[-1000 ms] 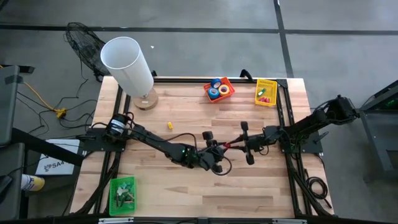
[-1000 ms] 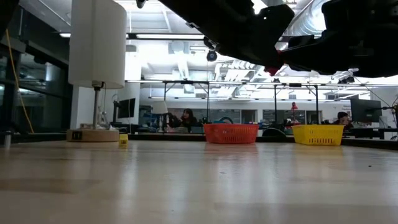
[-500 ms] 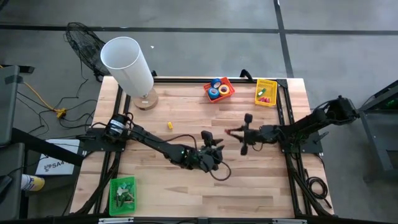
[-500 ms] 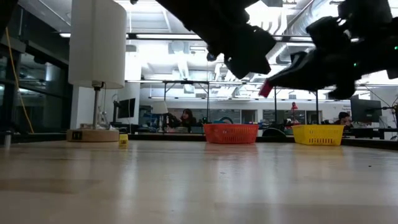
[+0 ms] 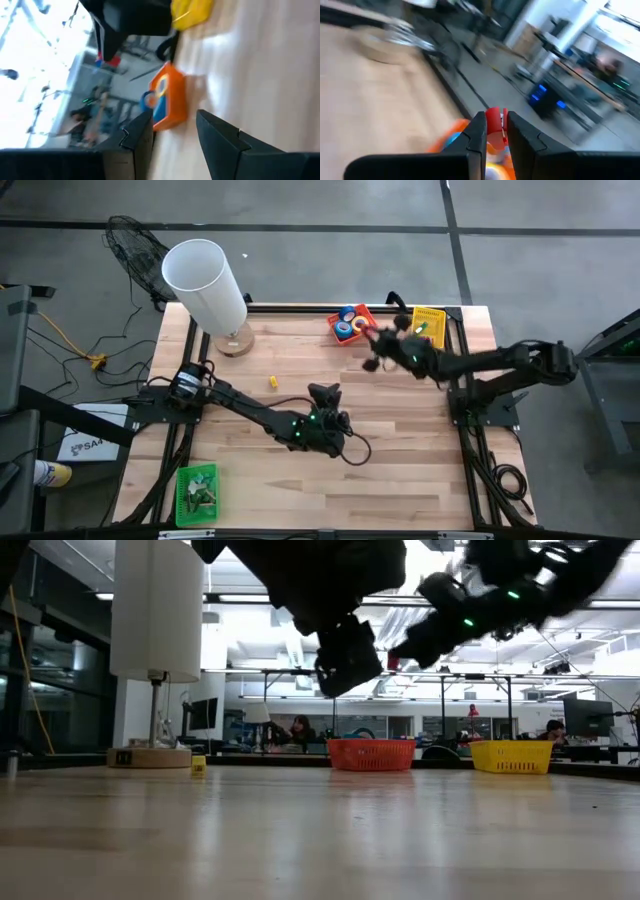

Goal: Pick and place Stapler, Stapler remover, tape
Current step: Put the mini red stapler into the yellow bin

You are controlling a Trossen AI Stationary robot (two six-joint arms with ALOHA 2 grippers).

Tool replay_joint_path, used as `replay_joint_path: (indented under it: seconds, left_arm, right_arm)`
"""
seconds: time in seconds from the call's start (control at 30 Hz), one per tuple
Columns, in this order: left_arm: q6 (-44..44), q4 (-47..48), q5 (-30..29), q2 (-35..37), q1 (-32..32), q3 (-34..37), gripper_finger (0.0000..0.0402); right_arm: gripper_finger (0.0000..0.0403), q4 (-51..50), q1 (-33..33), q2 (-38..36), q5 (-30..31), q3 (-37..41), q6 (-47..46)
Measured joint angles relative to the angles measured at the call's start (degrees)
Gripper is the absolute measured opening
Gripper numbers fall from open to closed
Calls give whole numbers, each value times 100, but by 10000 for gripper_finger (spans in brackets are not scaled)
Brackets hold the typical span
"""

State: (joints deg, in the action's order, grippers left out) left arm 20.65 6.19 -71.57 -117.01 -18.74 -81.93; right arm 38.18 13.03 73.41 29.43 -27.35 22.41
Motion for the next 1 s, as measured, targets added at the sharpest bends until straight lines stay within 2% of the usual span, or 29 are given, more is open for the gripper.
replay_joint_path:
  seconds: [0.1,0.27,0.43,0.63,0.77,1.0]
  left_arm:
    - [-12,186,-321,0,5,0,147]
    - [-260,743,-639,-2,124,0,147]
    - [-1418,1833,-260,-2,434,21,147]
    - [-2115,2103,274,-7,925,499,147]
    - [-2235,2094,524,-7,1127,628,147]
    - [-2388,2001,254,-7,1259,636,147]
  right_arm:
    - [43,-1145,462,0,211,-840,62]
    - [43,-2953,1439,0,223,-2045,-31]
    - [43,-4008,2675,0,130,-2567,-381]
    - [43,-4255,3959,0,-1110,-2167,-1037]
    - [43,-4197,4325,0,-1057,-1769,-1216]
    - [43,-3990,4477,0,-934,-912,-1762]
